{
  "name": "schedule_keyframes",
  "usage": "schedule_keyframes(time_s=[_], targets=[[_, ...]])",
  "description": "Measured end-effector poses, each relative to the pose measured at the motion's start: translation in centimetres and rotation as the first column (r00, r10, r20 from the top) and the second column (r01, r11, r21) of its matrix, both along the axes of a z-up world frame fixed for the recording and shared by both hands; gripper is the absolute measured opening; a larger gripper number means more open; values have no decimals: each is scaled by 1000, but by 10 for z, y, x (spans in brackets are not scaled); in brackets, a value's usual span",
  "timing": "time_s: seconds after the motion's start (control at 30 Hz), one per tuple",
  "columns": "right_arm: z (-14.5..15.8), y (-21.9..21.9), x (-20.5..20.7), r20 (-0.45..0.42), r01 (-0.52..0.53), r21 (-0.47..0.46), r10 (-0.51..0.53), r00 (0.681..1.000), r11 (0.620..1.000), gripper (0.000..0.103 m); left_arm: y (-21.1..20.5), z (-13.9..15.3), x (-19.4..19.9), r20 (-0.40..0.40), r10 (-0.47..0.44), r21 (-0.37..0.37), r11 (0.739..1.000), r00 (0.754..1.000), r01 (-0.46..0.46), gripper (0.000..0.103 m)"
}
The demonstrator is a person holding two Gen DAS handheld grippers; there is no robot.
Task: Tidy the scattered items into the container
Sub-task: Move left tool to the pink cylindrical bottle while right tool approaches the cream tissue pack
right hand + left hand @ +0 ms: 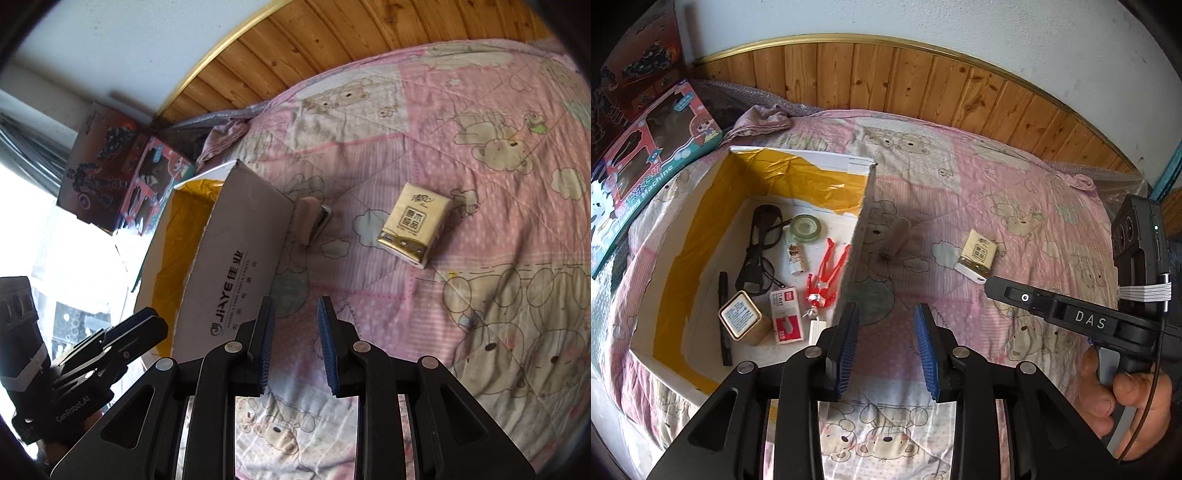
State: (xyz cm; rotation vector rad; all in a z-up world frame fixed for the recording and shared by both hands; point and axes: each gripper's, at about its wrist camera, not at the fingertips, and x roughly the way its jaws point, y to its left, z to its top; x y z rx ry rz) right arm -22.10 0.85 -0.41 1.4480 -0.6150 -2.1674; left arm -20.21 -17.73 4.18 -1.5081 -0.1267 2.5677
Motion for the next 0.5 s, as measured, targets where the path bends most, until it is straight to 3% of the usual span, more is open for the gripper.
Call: schedule_keyframes(time_s=[0.23,0.5], targets=[[-9,30,4,11,80,12,-80,997,997,28,39,-16,-23,7,-78,-21,997,997,78,33],[-21,42,-3,31,147,28,-148,988,989,41,57,-37,-48,25,-118,-56,991,993,119,37]])
